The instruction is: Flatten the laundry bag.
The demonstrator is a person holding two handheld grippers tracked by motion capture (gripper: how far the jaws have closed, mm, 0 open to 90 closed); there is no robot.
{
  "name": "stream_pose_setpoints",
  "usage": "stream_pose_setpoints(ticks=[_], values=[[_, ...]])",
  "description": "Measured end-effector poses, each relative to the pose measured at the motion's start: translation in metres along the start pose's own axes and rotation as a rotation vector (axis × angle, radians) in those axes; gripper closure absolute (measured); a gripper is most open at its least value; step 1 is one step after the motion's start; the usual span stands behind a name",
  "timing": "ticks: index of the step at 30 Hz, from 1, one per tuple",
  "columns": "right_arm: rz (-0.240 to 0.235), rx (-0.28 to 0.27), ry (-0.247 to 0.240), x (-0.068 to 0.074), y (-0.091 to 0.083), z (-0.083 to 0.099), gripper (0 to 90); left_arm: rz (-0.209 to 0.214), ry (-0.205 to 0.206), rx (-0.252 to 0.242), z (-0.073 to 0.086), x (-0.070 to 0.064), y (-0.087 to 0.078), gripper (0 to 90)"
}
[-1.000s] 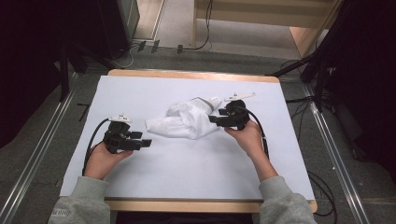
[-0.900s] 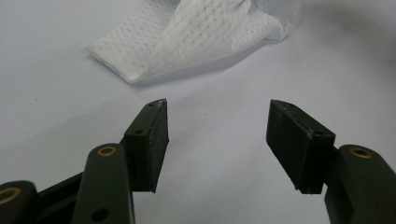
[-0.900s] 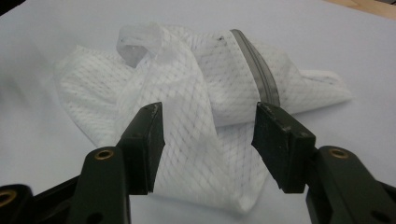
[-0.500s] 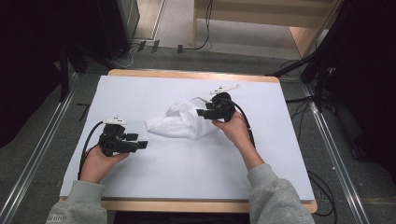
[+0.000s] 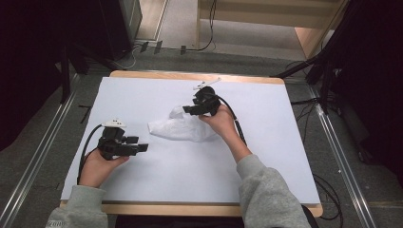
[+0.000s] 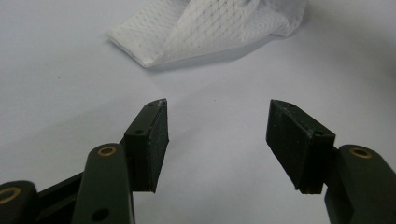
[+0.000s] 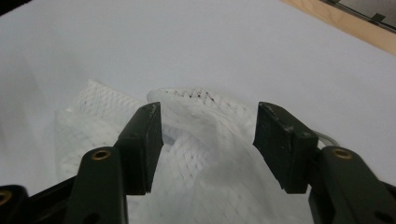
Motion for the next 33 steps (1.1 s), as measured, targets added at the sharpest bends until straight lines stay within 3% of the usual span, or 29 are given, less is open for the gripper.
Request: stream_pose_setpoints(ticks=[3, 5, 6, 8, 9, 10, 11, 14, 20, 28, 33], values=[[0.006, 0.038, -0.012, 0.003, 0.017, 0.0, 40.2, 0.001, 0.003, 0.0, 0.0, 0.0, 0.0, 39.8], [0.014, 0.062, -0.014, 0.004, 0.027, 0.0, 44.3, 0.003, 0.004, 0.001, 0.001, 0.0, 0.0, 39.9], [0.021, 0.072, -0.018, 0.004, 0.031, 0.001, 48.5, 0.003, 0.001, 0.0, 0.001, 0.0, 0.0, 39.9], [0.05, 0.106, -0.042, 0.002, 0.036, 0.005, 70.1, 0.001, 0.0, 0.002, 0.001, 0.001, 0.0, 39.9], [0.068, 0.117, -0.058, 0.0, 0.037, 0.007, 75.3, 0.001, 0.0, 0.002, 0.001, 0.001, 0.0, 40.0], [0.075, 0.121, -0.056, 0.0, 0.037, 0.008, 84.5, 0.001, -0.001, 0.001, 0.001, 0.001, 0.0, 40.0], [0.059, 0.114, -0.048, 0.001, 0.035, 0.008, 88.1, 0.002, -0.002, 0.001, 0.001, 0.002, 0.0, 40.0], [-0.001, 0.056, -0.012, 0.006, 0.023, 0.0, 89.7, 0.0, -0.004, 0.005, 0.001, 0.002, 0.001, 40.0], [-0.072, -0.059, -0.043, 0.025, -0.018, -0.011, 89.4, 0.001, -0.004, 0.006, 0.0, 0.001, 0.002, 40.1], [-0.129, -0.134, -0.075, 0.053, -0.066, 0.01, 89.1, 0.008, 0.007, 0.014, -0.004, -0.004, 0.007, 40.2], [-0.153, -0.139, -0.074, 0.064, -0.08, 0.034, 88.9, 0.018, 0.014, 0.016, -0.007, -0.007, 0.011, 40.4]])
Point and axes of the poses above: each handheld gripper's, and its own axes: y roughly forward along the jaws, z roughly out of its underside, x roughly to its left, the point moved 10 cm from there along y, roughly forward along the jaws, and after that the axes turned 11 degrees about -z, right-handed, at the moved point
